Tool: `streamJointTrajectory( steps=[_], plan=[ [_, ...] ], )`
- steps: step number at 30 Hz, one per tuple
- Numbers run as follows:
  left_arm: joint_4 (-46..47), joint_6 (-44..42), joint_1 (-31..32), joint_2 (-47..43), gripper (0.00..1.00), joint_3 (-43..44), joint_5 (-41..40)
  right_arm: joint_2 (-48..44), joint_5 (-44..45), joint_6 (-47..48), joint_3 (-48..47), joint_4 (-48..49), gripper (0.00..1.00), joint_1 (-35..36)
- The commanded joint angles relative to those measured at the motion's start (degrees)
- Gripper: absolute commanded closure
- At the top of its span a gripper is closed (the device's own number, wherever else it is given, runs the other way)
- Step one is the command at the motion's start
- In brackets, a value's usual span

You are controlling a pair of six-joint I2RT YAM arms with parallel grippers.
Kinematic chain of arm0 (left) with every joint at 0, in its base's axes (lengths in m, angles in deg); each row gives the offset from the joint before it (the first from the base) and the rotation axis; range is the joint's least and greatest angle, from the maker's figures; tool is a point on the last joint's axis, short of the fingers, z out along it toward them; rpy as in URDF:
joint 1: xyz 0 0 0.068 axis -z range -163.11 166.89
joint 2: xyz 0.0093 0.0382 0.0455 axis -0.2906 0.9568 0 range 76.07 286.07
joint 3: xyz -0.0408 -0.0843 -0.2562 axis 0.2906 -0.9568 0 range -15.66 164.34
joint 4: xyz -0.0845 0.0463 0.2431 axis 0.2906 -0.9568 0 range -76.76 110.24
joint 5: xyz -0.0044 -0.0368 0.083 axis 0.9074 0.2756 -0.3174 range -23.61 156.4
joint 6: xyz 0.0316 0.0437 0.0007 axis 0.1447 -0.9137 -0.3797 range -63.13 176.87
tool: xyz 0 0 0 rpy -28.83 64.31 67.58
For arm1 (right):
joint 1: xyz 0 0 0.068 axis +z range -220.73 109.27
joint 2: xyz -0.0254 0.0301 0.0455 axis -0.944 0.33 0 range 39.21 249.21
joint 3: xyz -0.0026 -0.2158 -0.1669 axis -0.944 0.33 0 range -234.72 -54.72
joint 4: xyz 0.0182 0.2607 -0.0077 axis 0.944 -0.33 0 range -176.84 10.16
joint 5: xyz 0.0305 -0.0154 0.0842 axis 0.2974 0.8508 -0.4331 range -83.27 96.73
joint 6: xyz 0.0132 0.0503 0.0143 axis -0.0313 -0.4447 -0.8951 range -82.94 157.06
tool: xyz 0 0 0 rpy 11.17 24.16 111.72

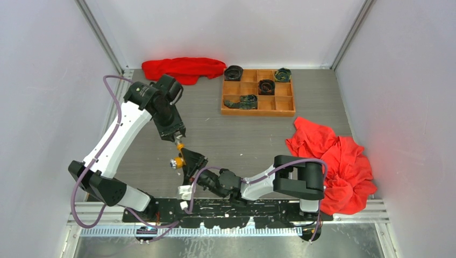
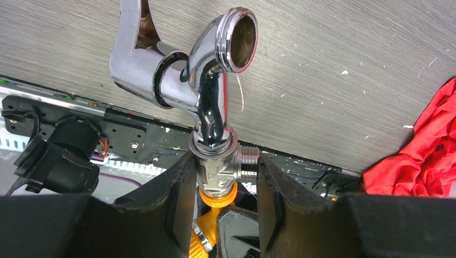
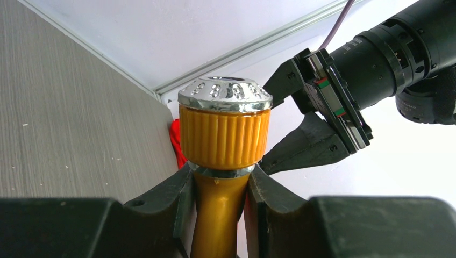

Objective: Install the water faucets

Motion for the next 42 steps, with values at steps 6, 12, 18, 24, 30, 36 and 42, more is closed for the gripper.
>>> streamJointTrajectory(
  steps=[6,12,18,24,30,36,42],
  plan=[
    [-3.5,-0.4,0.6,-0.7,1.00,2.4,4.9,0.3,3.5,-6.7,-0.5,8.6,0.99,-1.1],
    [-3.3,0.4,0.6,-1.0,1.00,2.3,5.5,2.4,6.3,-10.5,-1.1,15.0,0.99,-1.5],
    [-3.2,1.0,0.6,-1.1,1.00,2.3,6.3,2.3,7.8,-16.7,-1.4,17.3,0.99,-1.8],
    [-2.4,2.1,0.6,-1.6,1.00,1.3,7.8,1.4,8.9,-21.5,-1.3,17.5,0.99,-2.2],
    [-1.5,3.9,0.6,-2.2,1.00,0.2,9.2,0.3,10.3,-28.5,-1.2,17.6,0.99,-3.0],
    [-1.0,4.9,0.6,-2.5,1.00,-0.5,9.7,-0.8,11.1,-33.9,-1.1,17.7,0.99,-3.5],
    [-0.6,5.5,0.6,-2.4,1.00,-0.7,10.0,-1.8,11.5,-39.7,-0.2,17.8,0.99,-4.3]
  ],
)
